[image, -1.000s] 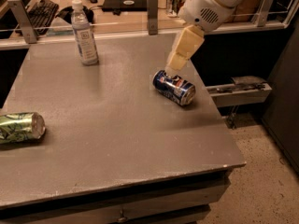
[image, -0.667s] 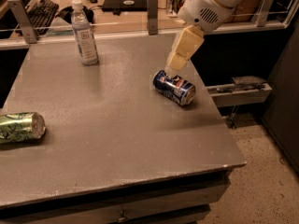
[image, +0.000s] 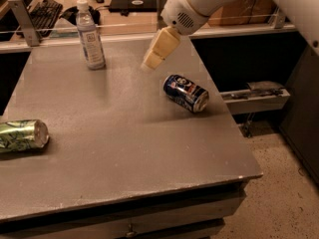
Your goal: Pick blue plastic bottle
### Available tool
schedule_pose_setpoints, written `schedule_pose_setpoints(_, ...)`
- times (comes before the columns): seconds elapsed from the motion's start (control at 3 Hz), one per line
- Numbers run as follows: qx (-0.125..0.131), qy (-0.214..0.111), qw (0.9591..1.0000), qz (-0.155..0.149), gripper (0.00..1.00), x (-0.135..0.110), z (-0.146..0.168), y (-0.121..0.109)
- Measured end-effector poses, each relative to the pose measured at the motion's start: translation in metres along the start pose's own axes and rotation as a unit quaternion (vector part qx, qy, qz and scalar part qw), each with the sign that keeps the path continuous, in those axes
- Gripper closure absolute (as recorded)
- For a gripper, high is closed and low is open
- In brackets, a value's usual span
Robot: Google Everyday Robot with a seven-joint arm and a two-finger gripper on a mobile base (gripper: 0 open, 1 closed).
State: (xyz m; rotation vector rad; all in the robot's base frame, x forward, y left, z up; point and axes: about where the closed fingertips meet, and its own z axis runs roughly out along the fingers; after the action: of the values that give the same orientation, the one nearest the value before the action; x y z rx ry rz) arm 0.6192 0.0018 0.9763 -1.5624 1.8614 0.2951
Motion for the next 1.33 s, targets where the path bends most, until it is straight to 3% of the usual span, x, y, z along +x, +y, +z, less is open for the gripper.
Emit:
schedule_pose_setpoints(0.33,0.009,-0.039,0.9989,0.025,0.00,-0.024,0.052,-0.023)
schedule_pose_setpoints(0.67,0.020,-0.071,0.9952,0.065,0.00,-0.036,0.097,-0.051)
schedule_pose_setpoints(1.0,0.017,-0.119,0.9883,0.093,0.00,-0.057,0.131,-0.069)
schedule_pose_setpoints(1.33,-0.008,-0.184,0.9766,0.112,0.00,-0.090,0.169,-0.069)
